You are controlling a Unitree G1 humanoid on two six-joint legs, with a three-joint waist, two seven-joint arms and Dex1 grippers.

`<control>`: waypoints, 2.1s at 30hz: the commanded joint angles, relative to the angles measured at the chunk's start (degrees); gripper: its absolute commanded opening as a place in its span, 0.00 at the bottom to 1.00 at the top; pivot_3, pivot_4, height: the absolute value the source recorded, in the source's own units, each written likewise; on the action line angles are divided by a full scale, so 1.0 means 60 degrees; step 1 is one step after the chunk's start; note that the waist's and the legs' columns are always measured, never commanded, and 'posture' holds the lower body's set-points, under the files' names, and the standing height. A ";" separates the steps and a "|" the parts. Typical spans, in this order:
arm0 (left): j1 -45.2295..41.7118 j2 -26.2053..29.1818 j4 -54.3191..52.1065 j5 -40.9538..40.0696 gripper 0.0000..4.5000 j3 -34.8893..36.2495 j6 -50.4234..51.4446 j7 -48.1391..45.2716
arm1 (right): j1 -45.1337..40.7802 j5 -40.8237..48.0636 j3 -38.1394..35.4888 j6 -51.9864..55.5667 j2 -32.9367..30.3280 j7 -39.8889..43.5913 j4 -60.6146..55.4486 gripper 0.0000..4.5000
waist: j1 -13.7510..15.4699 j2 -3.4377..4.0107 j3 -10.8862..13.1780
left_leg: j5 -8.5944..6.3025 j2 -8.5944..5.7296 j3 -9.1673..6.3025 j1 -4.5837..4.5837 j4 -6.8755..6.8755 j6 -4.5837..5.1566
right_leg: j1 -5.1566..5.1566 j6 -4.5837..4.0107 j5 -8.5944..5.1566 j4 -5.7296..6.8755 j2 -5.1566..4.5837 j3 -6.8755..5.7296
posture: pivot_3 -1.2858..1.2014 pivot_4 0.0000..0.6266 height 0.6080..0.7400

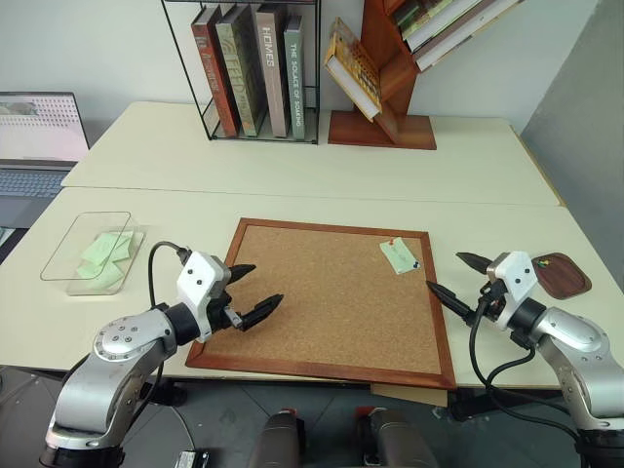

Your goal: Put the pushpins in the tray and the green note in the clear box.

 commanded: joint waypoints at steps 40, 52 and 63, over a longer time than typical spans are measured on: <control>-0.2690 -0.1873 0.3586 0.2404 0.00 -0.3860 -0.2332 -0.0807 | -0.0955 0.0522 0.0536 0.1745 0.0300 -0.0564 -0.1298 1.00 | 0.0002 0.0006 0.0002 | 0.0000 -0.0003 -0.0004 -0.0011 -0.0001 0.0000 | -0.0004 0.0021 0.0012 -0.0002 0.0008 -0.0001 | 0.52 0.24 1.00; -0.2450 -0.1902 0.4291 0.2729 0.00 -0.3877 -0.2864 -0.0985 | -0.3951 -0.0724 0.1814 0.2266 0.1286 -0.1398 0.2159 1.00 | -0.0020 0.0027 -0.0013 | 0.0001 -0.0003 0.0002 0.0004 0.0002 0.0002 | 0.0001 0.0021 0.0014 0.0008 0.0008 0.0004 | 0.52 0.24 1.00; -0.2314 -0.1967 0.4075 0.2873 0.00 -0.3928 -0.2780 -0.0943 | -0.5334 -0.2037 0.2279 0.0805 0.2113 -0.1733 0.5113 0.69 | -0.0023 0.0032 -0.0016 | 0.0001 -0.0004 0.0005 0.0000 -0.0002 0.0002 | 0.0000 0.0026 0.0017 0.0007 0.0009 0.0005 | 0.52 0.24 1.00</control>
